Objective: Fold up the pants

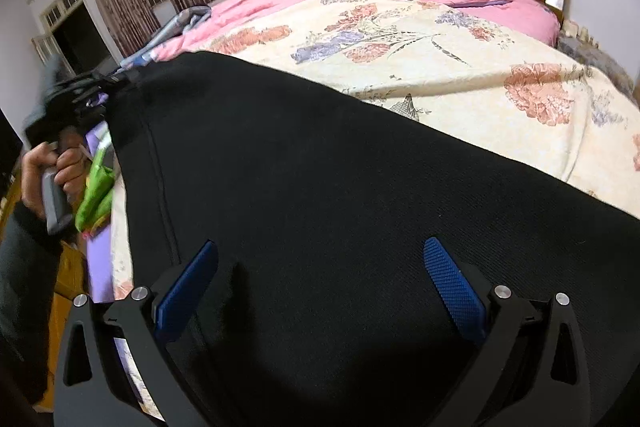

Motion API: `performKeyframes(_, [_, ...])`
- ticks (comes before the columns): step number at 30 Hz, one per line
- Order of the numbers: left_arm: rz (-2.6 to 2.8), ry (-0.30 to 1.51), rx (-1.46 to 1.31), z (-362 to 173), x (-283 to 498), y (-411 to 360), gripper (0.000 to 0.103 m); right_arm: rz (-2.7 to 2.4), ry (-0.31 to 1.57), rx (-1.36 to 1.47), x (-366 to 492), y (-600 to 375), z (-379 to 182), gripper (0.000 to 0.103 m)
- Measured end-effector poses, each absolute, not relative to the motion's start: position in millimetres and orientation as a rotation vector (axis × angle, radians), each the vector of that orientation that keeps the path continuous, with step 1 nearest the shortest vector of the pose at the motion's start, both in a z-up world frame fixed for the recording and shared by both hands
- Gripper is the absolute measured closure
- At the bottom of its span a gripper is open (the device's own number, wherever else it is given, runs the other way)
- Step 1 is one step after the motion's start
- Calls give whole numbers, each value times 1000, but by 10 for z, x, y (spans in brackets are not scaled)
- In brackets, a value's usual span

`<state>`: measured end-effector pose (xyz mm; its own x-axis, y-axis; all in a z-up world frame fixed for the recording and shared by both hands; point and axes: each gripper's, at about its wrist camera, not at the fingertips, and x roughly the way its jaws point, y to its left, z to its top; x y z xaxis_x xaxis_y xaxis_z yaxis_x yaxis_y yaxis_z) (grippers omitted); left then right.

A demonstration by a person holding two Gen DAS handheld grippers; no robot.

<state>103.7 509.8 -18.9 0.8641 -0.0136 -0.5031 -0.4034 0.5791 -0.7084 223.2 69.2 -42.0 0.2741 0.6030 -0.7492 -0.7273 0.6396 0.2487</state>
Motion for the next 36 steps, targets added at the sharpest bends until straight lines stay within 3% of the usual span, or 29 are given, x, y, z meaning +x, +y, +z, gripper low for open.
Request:
performKeyframes(6, [239, 381, -261, 1011, 1119, 3445, 90, 895, 828, 405, 2546, -184, -262, 5])
performKeyframes(9, [124, 373, -35, 1158, 1212, 2446, 90, 849, 775, 728, 2611, -847, -235, 5])
performKeyframes(13, [-53, 471, 232, 707, 1318, 1196, 89, 748, 755, 782, 2545, -1490, -156, 5])
performKeyframes(16, [-190, 643, 408, 40, 1457, 556, 86, 675, 812, 732, 2434, -1799, -169, 5])
performKeyframes(18, [-178, 611, 559, -228, 1383, 311, 59, 667, 837, 714, 2344, -1887, -204, 5])
performKeyframes(23, [-305, 601, 478, -30, 1237, 487, 24, 711, 907, 654, 2156, -1790, -290, 5])
performKeyframes(25, [-232, 497, 367, 277, 1093, 807, 17, 780, 991, 607, 2109, -1551, -314, 5])
performKeyframes(26, [-178, 451, 298, 415, 1027, 1005, 6, 809, 1038, 576, 2080, -1427, -337, 5])
performKeyframes(27, [-131, 423, 244, 487, 984, 1183, 2, 832, 1085, 540, 2067, -1290, -367, 5])
performKeyframes(31, [88, 466, -28, 495, 897, 2065, 2, 887, 1223, 411, 2000, -777, -470, 4])
performKeyframes(36, [122, 540, -174, 190, 805, 2488, 2, 885, 1297, 274, 2052, -355, -415, 4])
